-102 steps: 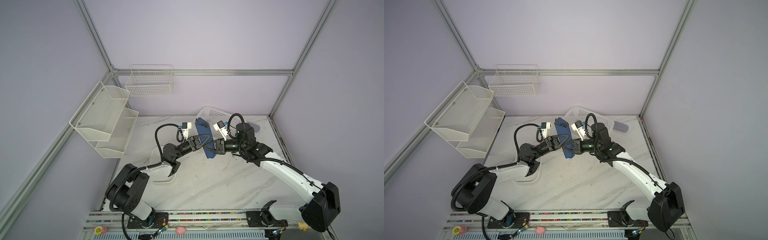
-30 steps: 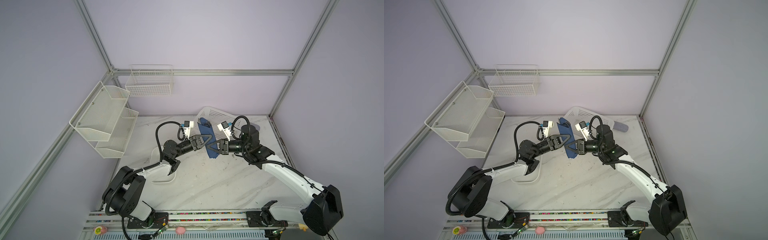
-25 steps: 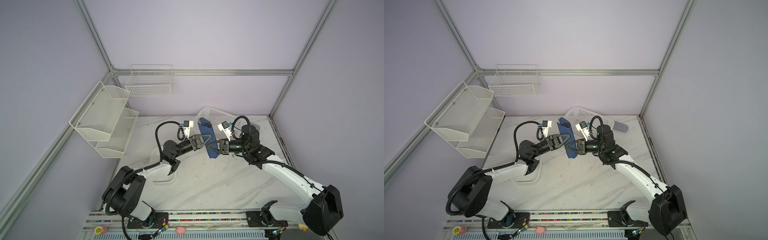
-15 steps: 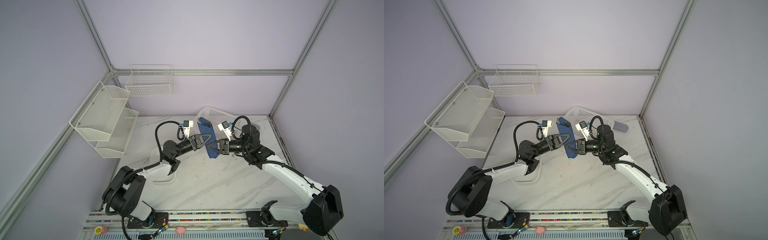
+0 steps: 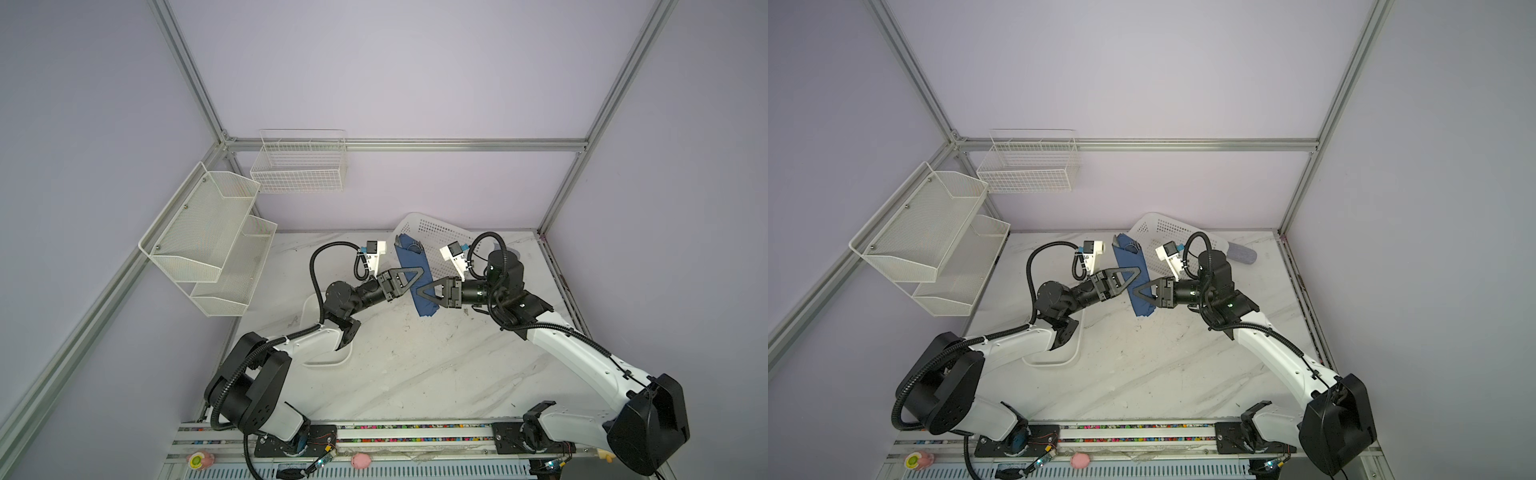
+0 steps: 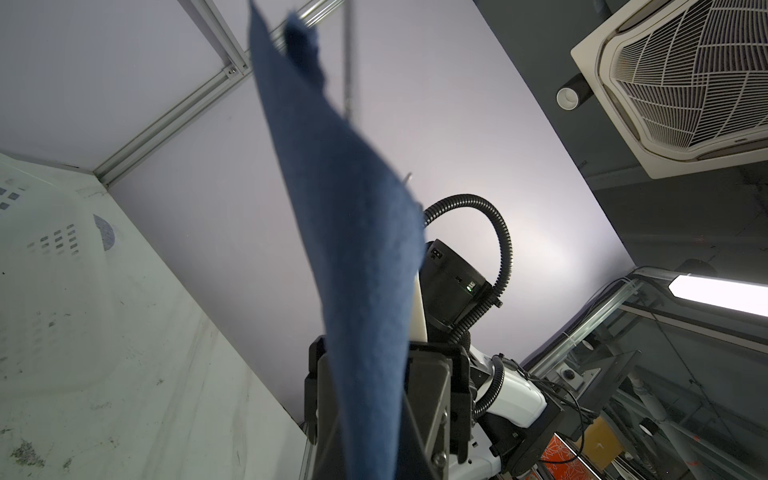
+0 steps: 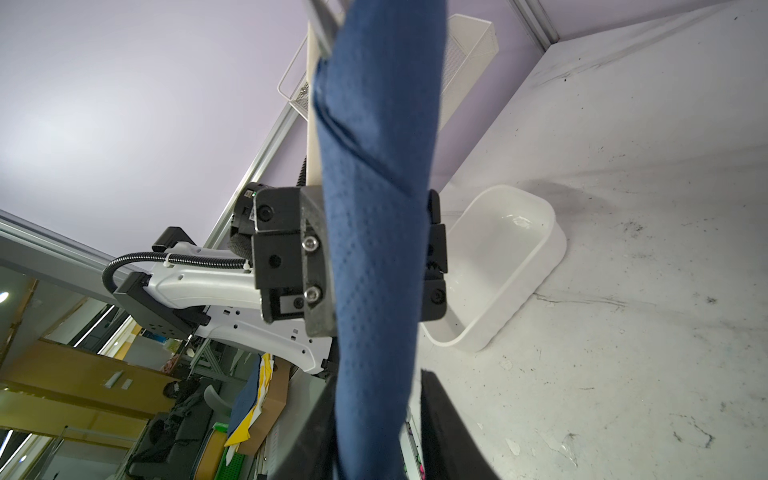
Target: Place the utensils on the paper napkin and roll it up
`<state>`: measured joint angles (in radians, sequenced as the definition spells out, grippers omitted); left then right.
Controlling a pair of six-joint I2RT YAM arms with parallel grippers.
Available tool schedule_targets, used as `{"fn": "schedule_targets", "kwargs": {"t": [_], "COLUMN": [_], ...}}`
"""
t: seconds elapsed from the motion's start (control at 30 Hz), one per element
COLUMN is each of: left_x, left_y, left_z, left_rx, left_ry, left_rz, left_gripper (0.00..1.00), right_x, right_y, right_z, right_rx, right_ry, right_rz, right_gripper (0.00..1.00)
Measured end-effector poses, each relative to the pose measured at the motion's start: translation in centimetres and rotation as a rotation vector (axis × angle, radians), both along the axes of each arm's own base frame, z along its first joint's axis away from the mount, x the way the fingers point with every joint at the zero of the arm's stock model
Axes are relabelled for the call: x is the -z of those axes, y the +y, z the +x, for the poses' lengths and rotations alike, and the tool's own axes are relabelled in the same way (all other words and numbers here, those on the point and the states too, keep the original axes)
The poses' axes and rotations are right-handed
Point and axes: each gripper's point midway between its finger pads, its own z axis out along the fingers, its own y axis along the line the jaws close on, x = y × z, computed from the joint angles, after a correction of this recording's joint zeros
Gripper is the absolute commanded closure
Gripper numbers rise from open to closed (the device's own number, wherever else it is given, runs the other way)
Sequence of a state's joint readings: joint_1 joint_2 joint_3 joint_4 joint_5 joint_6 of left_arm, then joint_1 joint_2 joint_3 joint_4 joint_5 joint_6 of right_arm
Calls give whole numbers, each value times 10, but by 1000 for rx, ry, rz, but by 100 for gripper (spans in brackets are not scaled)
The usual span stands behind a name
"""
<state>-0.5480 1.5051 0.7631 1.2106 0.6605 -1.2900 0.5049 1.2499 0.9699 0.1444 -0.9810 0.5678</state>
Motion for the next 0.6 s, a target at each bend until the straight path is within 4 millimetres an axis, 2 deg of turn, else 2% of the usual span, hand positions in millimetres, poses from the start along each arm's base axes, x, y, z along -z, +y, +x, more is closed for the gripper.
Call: {"fn": "schedule_targets", "kwargs": {"t": [0.23, 0.43, 0.6], "left_x": [0, 0, 0], "left_y": [0, 0, 0], "left_z": [0, -1, -1], "left_rx": [2, 5, 6], "left_ry": [-1, -2, -2], "left_rz": [1, 2, 2], "left_gripper": [92, 92, 92], "right_x": [-5, -9, -8], "right_y": [1, 2, 3], "right_z": [-3, -4, -5], "right_rx": [-24, -38, -48], "right_ry": [4, -1, 5], "right_rz": [26, 48, 56], "right_gripper": [68, 61, 61]}}
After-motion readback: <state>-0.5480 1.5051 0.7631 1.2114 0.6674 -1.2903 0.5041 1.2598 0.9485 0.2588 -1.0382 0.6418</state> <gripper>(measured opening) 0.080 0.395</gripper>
